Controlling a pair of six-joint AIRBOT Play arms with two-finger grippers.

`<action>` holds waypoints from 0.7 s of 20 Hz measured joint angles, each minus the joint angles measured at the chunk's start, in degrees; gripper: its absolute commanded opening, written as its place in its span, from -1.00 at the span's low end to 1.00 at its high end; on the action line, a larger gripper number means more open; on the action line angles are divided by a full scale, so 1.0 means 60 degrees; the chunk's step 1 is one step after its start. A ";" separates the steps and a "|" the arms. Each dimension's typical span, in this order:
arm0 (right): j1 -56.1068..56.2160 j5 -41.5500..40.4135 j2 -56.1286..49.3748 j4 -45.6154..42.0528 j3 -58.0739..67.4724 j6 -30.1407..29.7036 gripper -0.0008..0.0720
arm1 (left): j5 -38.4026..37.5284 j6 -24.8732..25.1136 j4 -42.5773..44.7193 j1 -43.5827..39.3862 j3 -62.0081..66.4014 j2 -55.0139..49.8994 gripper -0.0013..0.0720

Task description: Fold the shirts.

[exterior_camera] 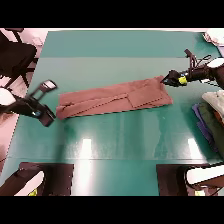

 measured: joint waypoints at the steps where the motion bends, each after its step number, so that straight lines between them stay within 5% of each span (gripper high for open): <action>1: -0.0011 0.0011 0.0000 0.0000 0.0000 -0.0004 -0.23 | 0.0051 0.0109 0.0164 -0.0444 -0.0189 0.0033 -0.92; 9: -0.0288 0.0200 0.0000 0.0004 0.0000 -0.0011 -0.23 | 0.2353 -0.0969 0.4040 -0.3177 -0.0820 0.0113 -0.83; 11: -0.0306 0.0204 0.0000 0.0018 0.0000 -0.0011 -0.23 | 0.2452 -0.1071 0.4448 -0.3351 -0.0994 0.0113 0.43; 12: -0.0317 0.0189 0.0000 0.0015 0.0000 -0.0011 -0.23 | 0.2459 -0.1122 0.4535 -0.3406 -0.1126 0.0113 0.67; 14: -0.0321 0.0146 0.0000 0.0029 0.0000 -0.0011 -0.23 | 0.2510 -0.1191 0.4568 -0.3483 -0.1435 0.0113 0.72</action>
